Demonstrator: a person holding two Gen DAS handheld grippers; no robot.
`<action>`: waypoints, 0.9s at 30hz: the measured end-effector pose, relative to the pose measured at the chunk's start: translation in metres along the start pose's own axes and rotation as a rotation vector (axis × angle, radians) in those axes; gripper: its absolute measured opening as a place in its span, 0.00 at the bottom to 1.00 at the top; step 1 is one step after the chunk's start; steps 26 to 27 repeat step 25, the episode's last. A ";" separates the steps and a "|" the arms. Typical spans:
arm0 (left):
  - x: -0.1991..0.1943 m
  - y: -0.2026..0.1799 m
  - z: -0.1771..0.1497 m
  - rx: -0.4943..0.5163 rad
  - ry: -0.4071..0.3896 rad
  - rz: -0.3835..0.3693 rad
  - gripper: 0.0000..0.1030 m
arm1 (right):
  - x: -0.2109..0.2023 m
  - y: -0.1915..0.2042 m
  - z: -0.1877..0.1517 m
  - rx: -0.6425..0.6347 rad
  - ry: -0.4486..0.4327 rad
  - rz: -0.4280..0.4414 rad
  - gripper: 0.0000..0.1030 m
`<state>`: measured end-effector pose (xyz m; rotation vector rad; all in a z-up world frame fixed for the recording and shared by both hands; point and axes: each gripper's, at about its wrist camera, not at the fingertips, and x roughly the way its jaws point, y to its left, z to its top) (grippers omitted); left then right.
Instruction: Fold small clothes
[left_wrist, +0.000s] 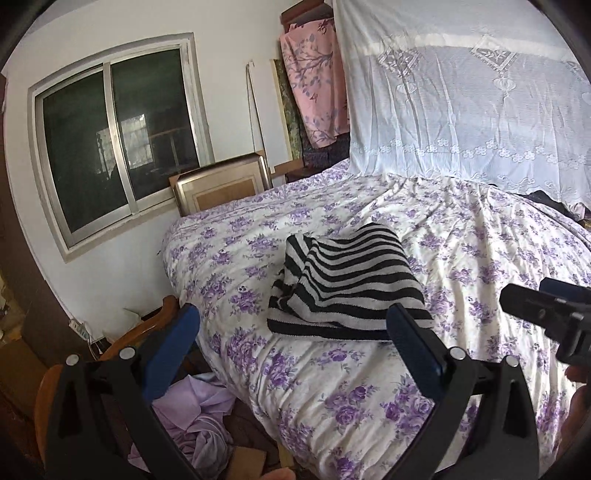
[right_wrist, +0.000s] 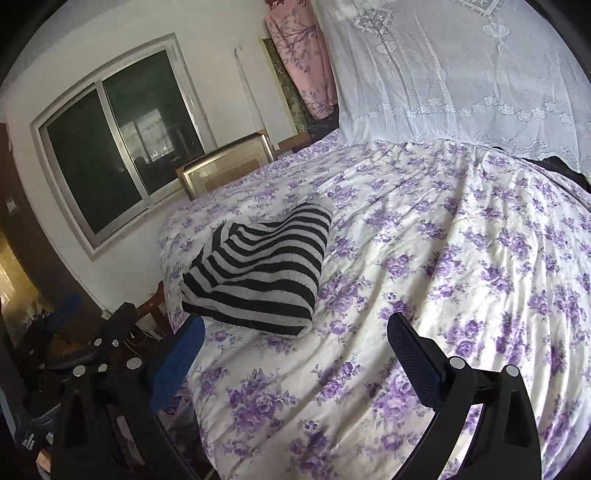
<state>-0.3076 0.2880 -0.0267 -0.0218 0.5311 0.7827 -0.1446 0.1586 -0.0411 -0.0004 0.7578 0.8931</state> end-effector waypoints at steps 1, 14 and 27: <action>-0.002 0.000 0.000 0.003 -0.004 -0.001 0.96 | -0.002 0.000 0.000 0.001 -0.002 0.004 0.97; 0.003 0.006 -0.001 -0.032 0.033 -0.052 0.96 | -0.010 0.022 -0.005 -0.077 -0.001 0.018 0.97; 0.005 0.005 -0.003 -0.043 0.075 -0.057 0.96 | -0.008 0.023 -0.006 -0.075 0.003 0.013 0.97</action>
